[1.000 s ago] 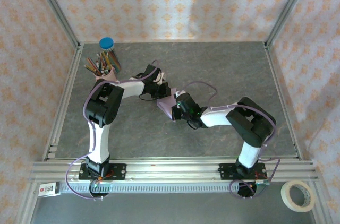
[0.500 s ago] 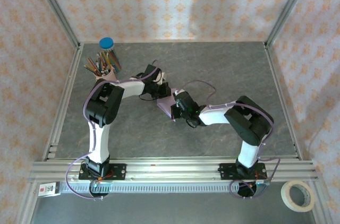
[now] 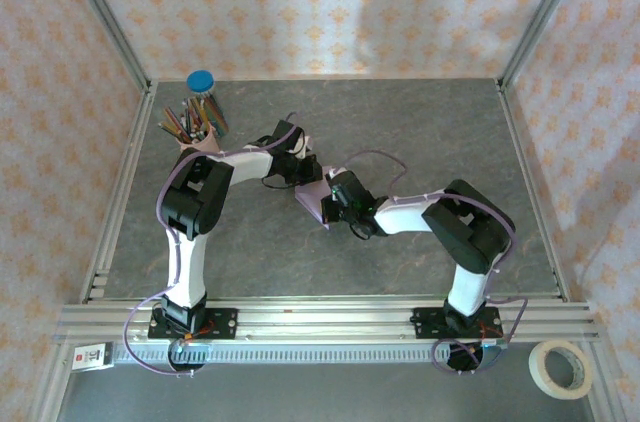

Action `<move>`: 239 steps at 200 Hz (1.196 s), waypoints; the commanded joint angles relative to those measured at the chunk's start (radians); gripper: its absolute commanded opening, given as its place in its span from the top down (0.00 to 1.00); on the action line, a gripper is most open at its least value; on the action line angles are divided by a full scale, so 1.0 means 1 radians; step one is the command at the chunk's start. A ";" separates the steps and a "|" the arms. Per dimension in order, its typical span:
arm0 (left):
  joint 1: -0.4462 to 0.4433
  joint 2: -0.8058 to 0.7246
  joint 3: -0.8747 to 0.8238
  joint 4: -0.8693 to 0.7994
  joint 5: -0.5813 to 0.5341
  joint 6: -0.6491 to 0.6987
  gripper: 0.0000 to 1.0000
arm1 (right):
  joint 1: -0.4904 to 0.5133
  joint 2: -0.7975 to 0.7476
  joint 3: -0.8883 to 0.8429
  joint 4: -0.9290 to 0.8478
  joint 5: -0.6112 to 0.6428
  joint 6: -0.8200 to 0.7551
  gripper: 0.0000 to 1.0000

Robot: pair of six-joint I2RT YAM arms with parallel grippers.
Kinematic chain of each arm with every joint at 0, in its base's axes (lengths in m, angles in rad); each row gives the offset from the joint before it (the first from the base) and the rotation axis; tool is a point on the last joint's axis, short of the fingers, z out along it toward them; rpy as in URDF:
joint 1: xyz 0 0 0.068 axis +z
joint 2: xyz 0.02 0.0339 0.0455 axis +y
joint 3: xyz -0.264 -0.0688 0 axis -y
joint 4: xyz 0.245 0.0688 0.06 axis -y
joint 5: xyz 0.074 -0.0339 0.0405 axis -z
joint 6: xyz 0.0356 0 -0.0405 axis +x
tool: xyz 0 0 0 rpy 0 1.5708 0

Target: Fold a paper plane with a square sheet of paper (pick it up from the middle)

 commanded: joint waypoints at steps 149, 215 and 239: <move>0.042 -0.024 -0.065 -0.067 -0.062 0.011 0.92 | -0.038 0.043 0.032 -0.071 -0.142 0.060 1.00; 0.042 0.003 -0.056 -0.107 -0.103 0.030 0.94 | -0.045 0.009 0.044 -0.079 -0.132 0.064 1.00; 0.041 0.010 -0.053 -0.119 -0.119 0.036 0.95 | -0.046 -0.004 0.047 -0.082 -0.129 0.063 1.00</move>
